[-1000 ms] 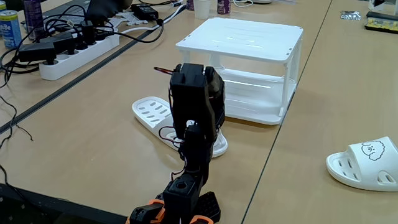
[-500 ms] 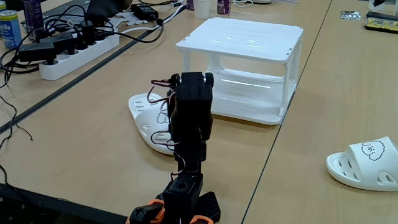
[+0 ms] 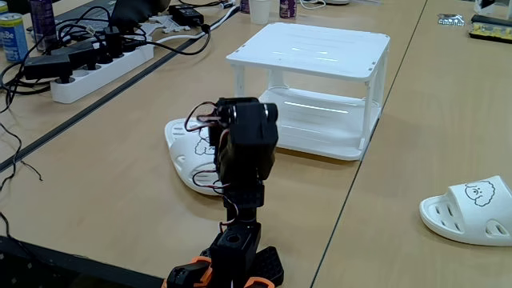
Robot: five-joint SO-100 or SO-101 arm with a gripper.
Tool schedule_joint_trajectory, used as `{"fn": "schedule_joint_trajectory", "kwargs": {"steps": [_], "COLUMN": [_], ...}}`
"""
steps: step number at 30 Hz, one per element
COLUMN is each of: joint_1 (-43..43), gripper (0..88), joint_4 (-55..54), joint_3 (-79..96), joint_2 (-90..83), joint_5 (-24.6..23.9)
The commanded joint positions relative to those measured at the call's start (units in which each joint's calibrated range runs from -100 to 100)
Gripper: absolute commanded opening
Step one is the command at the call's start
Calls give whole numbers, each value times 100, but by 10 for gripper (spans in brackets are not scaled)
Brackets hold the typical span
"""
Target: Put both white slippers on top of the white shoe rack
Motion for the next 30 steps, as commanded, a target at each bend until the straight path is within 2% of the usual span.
{"fn": "schedule_joint_trajectory", "kwargs": {"steps": [1,4,10,21,30], "joint_1": [235,268,178,-571,-760], "gripper": [11,18,138,143,142], "joint_4": [89,468,572,468,-1404], "joint_3": [206,441,612,315,874], "joint_2": [-964,-1410,-1982,-2176,-1957], "joint_5": [42,42,42,42,42]}}
